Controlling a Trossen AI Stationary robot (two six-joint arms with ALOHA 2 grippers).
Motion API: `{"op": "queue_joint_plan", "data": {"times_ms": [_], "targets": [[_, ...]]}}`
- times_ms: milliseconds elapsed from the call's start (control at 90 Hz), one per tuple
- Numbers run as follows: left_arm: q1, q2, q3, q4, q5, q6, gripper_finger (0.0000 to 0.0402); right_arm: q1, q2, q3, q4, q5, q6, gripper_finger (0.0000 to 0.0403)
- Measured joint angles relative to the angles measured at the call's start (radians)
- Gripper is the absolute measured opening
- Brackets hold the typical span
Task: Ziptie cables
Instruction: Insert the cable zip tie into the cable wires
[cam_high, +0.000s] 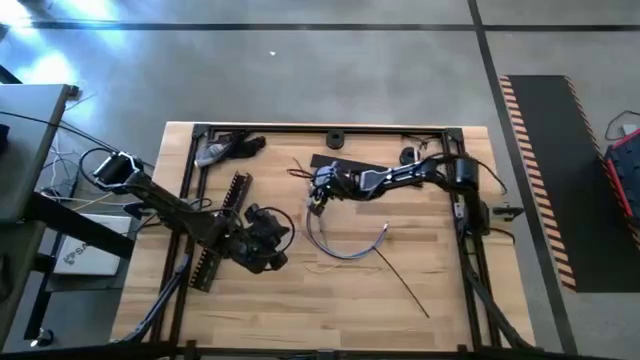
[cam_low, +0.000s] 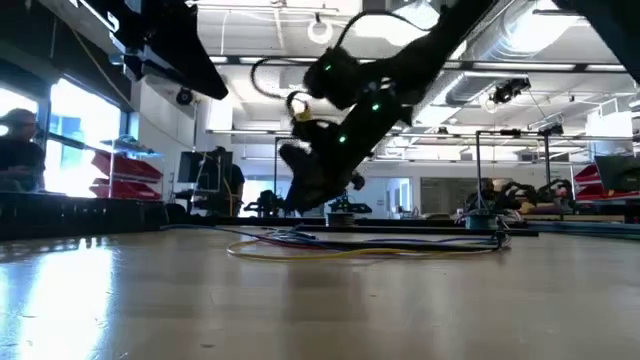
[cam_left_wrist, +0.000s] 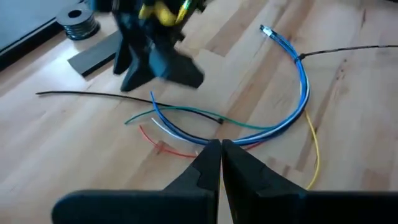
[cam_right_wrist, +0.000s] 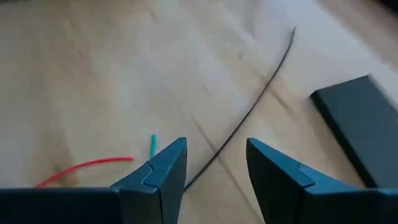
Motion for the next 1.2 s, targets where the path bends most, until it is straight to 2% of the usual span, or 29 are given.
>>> {"op": "queue_joint_plan", "data": {"times_ms": [200,267,378,556,822,978,1200], "targets": [[0.001,0.0,0.0,0.001,0.001,-0.003,0.0,-0.014,0.109,0.156,-0.202,0.036,0.016,0.0139],[0.001,0.0,0.0,0.002,-0.002,-0.005,0.0,-0.022,0.131,0.181,-0.243,0.001,0.018,0.0107],[0.001,0.0,0.0,0.005,-0.009,-0.004,0.0,-0.024,0.141,0.178,-0.241,-0.035,0.018,0.0021],[0.002,0.0,0.0,0.0,-0.028,-0.006,0.0,-0.023,0.102,0.173,-0.245,-0.034,0.036,0.0002],[-0.019,0.0,0.0,-0.031,-0.061,-0.04,0.0,-0.012,-0.081,0.141,-0.262,-0.056,-0.004,0.0],[-0.044,0.0,-0.014,-0.052,-0.077,-0.09,0.0,-0.005,-0.234,0.001,-0.224,-0.095,-0.016,0.0],[-0.074,0.0,-0.129,0.12,-0.131,-0.083,0.0,0.048,-0.523,-0.244,-0.109,-0.103,-0.003,0.0]]}}
